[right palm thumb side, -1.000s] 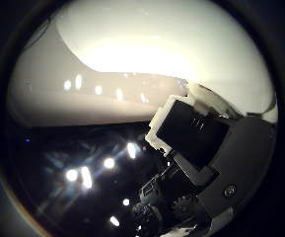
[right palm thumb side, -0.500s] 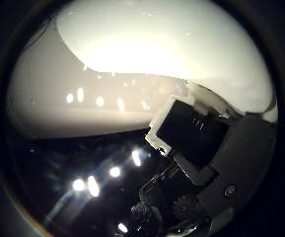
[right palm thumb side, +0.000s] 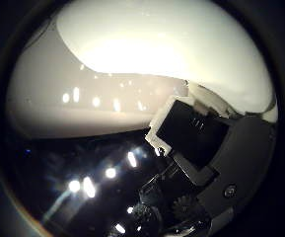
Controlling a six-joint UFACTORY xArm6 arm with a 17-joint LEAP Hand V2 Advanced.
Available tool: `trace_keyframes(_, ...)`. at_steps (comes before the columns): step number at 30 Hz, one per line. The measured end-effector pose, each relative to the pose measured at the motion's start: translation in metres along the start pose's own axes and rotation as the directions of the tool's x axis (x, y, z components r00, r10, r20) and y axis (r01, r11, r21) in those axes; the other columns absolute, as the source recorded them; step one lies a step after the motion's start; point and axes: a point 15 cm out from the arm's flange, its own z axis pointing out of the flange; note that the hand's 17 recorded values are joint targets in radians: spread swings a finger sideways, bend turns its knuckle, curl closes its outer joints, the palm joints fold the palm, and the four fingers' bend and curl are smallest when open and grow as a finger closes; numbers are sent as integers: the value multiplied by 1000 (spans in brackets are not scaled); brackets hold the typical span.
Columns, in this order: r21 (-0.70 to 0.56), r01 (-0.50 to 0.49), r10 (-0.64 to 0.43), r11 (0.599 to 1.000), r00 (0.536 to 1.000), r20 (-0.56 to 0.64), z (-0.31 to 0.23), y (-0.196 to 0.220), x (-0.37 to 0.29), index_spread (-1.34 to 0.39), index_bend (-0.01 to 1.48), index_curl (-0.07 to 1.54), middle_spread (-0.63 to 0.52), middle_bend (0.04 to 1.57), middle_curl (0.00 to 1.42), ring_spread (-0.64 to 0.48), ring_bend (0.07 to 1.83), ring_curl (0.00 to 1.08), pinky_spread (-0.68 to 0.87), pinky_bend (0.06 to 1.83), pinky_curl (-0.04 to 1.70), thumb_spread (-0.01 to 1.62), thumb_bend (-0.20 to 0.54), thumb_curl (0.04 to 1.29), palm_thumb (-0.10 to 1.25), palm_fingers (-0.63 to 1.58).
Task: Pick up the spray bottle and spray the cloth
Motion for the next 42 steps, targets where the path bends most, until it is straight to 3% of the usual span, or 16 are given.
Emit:
trace_keyframes(7,108,158,-146,982,983,-111,39,-18,-35,-305,1099,681,-192,1317,672,-217,1424,545,-361,1252,597,611,-17,1055,956,1243)
trace_keyframes(12,183,317,-282,931,940,-193,64,-30,-49,-305,1098,680,-192,1321,671,-217,1424,545,-371,1251,597,626,-16,1061,950,1244)
trace_keyframes(18,126,541,-501,831,828,-252,117,-11,-58,-305,1099,680,-192,1322,669,-217,1424,545,-373,1251,597,656,-17,1062,933,1244)
trace_keyframes(24,14,686,-663,728,708,-243,178,20,-48,-305,1099,680,-192,1323,668,-217,1424,545,-373,1250,598,680,-16,1065,923,1243)
trace_keyframes(27,-47,714,-704,698,673,-225,209,35,-38,-305,1099,680,-192,1323,668,-217,1424,545,-367,1250,599,693,-18,1067,919,1243)
trace_keyframes(33,-152,723,-739,674,657,-151,269,50,-11,-305,1099,680,-192,1319,668,-216,1421,542,-355,1250,601,719,-16,1064,919,1243)
trace_keyframes(42,-330,682,-720,652,694,13,347,89,49,-305,1098,680,-191,1314,666,-216,1421,540,-352,1249,602,731,-16,1067,913,1244)
